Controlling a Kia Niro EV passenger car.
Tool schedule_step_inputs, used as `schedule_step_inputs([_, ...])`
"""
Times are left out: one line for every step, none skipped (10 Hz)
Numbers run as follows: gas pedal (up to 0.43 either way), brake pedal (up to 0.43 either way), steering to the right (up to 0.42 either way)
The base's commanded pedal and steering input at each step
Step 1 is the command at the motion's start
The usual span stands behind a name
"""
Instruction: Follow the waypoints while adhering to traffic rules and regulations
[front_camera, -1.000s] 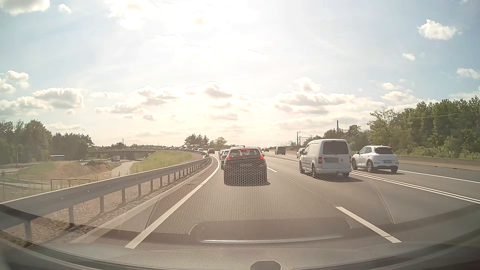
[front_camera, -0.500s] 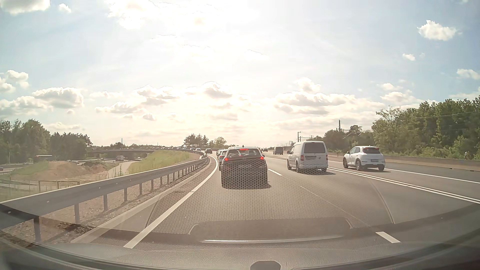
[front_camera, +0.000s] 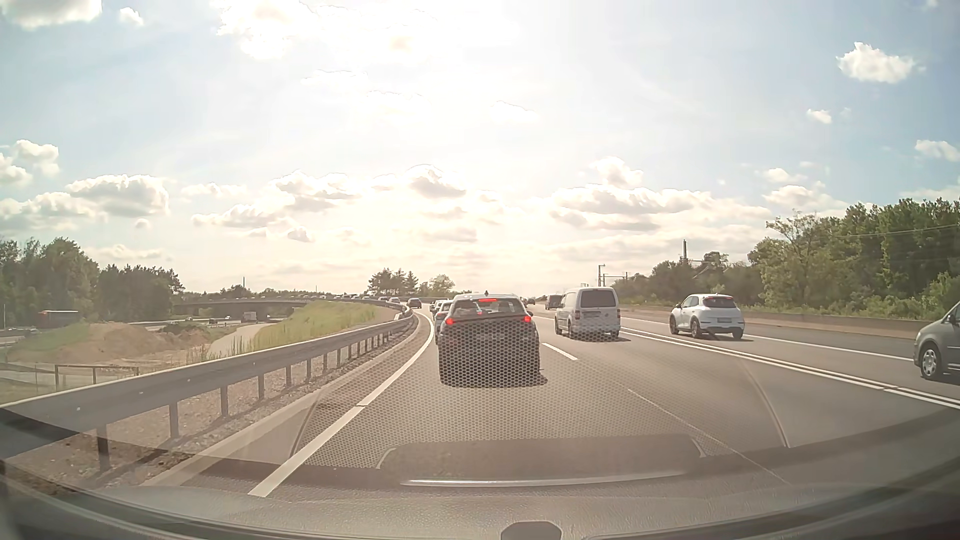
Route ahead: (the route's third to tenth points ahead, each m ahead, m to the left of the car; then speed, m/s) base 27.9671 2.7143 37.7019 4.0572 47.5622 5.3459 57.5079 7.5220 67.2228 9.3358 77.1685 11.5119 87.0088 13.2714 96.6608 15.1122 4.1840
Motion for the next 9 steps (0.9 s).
schedule_step_inputs([0.000, 0.098, -0.013])
schedule_step_inputs([0.000, 0.104, -0.013])
schedule_step_inputs([0.000, 0.116, -0.012])
schedule_step_inputs([0.000, 0.116, -0.012])
schedule_step_inputs([0.000, 0.116, -0.011])
schedule_step_inputs([0.000, 0.128, -0.010])
schedule_step_inputs([0.000, 0.128, -0.009])
schedule_step_inputs([0.000, 0.134, -0.008])
schedule_step_inputs([0.000, 0.134, -0.007])
